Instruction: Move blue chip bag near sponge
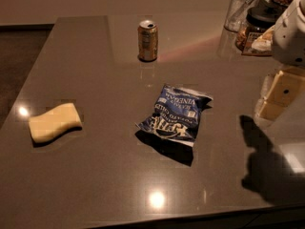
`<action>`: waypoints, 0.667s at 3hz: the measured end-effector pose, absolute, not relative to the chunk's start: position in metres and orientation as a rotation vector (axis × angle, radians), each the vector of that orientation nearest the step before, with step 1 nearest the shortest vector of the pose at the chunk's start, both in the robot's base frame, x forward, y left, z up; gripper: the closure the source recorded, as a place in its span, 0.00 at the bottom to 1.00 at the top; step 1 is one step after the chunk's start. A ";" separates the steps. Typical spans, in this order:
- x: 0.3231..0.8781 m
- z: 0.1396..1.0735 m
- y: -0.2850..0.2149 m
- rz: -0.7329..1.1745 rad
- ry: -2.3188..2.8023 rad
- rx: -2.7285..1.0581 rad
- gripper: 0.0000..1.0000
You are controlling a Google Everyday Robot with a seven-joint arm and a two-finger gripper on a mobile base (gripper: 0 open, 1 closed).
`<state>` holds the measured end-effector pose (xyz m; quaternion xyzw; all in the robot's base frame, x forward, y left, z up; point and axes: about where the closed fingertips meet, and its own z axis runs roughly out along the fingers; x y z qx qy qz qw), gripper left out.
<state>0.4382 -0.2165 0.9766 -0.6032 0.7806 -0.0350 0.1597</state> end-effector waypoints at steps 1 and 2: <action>0.438 0.977 -0.217 -0.100 2.230 -1.724 0.00; 0.447 0.969 -0.210 -0.122 2.206 -1.745 0.00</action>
Offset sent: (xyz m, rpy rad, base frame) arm 0.0251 0.0153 -0.0270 -0.0338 -0.0222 0.0548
